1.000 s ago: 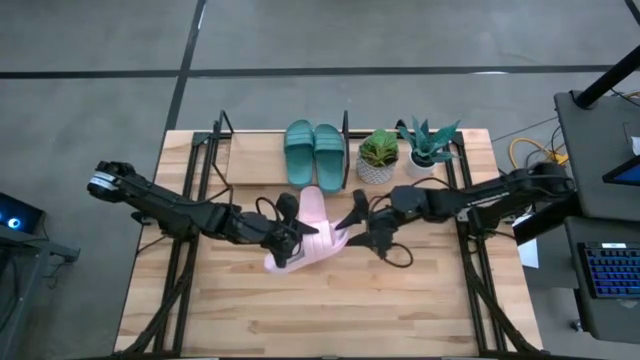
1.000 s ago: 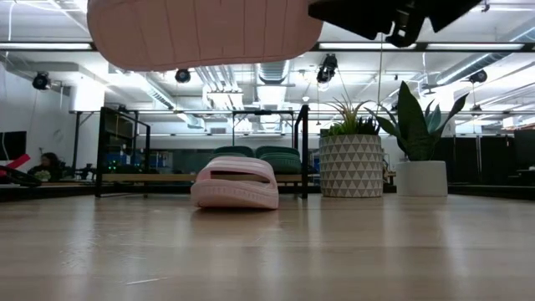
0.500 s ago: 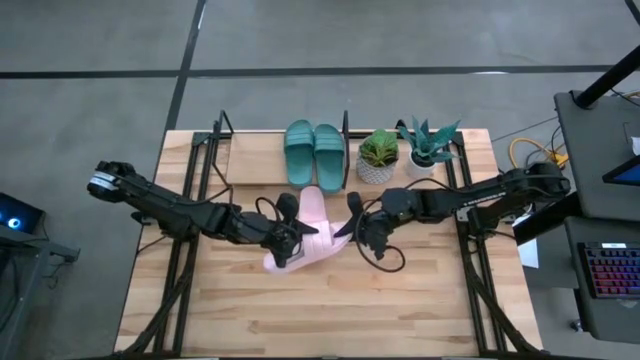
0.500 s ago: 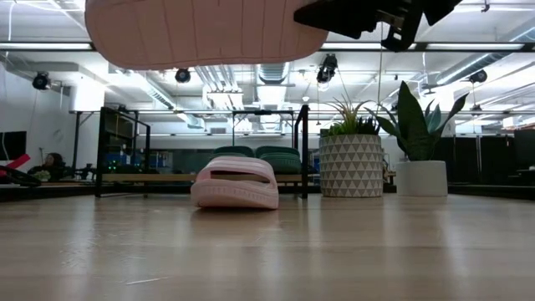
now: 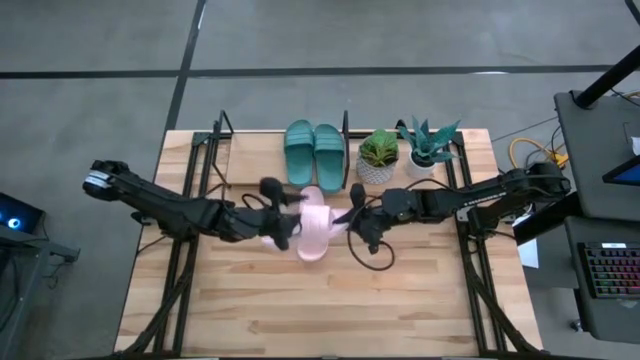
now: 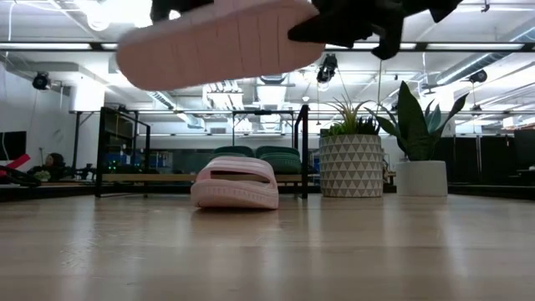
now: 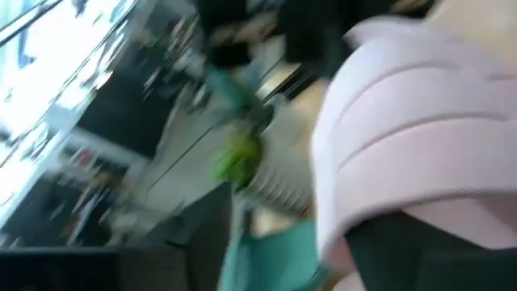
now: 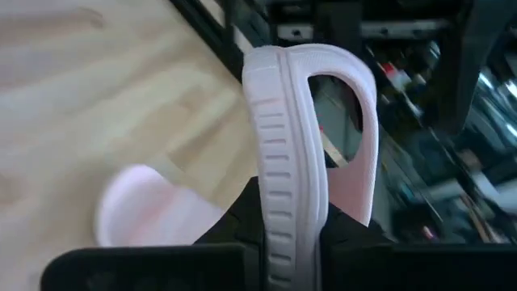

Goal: Pick and place slides into the shelf
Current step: Put the left pink slide into the shelf

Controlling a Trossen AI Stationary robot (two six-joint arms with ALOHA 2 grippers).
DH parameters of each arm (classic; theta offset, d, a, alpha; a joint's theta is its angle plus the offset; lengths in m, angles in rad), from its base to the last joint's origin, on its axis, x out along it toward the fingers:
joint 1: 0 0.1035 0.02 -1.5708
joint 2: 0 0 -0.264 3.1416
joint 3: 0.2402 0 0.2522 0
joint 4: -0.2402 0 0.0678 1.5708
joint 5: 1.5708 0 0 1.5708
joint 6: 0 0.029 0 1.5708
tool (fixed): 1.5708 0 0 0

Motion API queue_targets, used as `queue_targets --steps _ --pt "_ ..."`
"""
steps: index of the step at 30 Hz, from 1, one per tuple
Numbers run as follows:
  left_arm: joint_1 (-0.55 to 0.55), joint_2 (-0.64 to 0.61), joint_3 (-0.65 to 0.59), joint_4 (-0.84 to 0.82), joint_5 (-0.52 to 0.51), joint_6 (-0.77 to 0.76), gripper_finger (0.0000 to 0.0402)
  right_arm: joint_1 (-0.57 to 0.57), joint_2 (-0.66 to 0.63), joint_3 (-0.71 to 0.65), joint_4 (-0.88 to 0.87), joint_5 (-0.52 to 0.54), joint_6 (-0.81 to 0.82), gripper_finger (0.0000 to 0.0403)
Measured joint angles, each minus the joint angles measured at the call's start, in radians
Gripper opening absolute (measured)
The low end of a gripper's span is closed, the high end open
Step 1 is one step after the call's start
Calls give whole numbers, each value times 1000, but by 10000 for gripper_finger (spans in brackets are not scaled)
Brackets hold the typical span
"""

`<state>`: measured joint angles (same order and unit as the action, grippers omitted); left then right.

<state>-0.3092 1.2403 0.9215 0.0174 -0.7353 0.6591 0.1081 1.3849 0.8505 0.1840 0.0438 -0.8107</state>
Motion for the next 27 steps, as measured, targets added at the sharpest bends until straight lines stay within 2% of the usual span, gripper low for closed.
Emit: queue_targets --steps 3,7,12,15,21,27 --pt "-1 -50 0 -69 -93 -65 258 0 1 -2 -21 111 24 25" --pt "-3 -115 2 -117 -116 -124 288 -1 6 -4 -35 228 28 24" --pt "-12 -169 2 -143 -116 -190 292 4 5 -4 -25 291 65 24" --pt "-13 -175 2 -213 -115 -250 292 4 5 -4 -19 310 66 24" --pt "-13 -133 1 -293 -126 -339 292 8 6 -4 39 449 8 24" --pt "-9 -37 7 -298 -234 -284 292 13 6 -4 78 438 -1 24"
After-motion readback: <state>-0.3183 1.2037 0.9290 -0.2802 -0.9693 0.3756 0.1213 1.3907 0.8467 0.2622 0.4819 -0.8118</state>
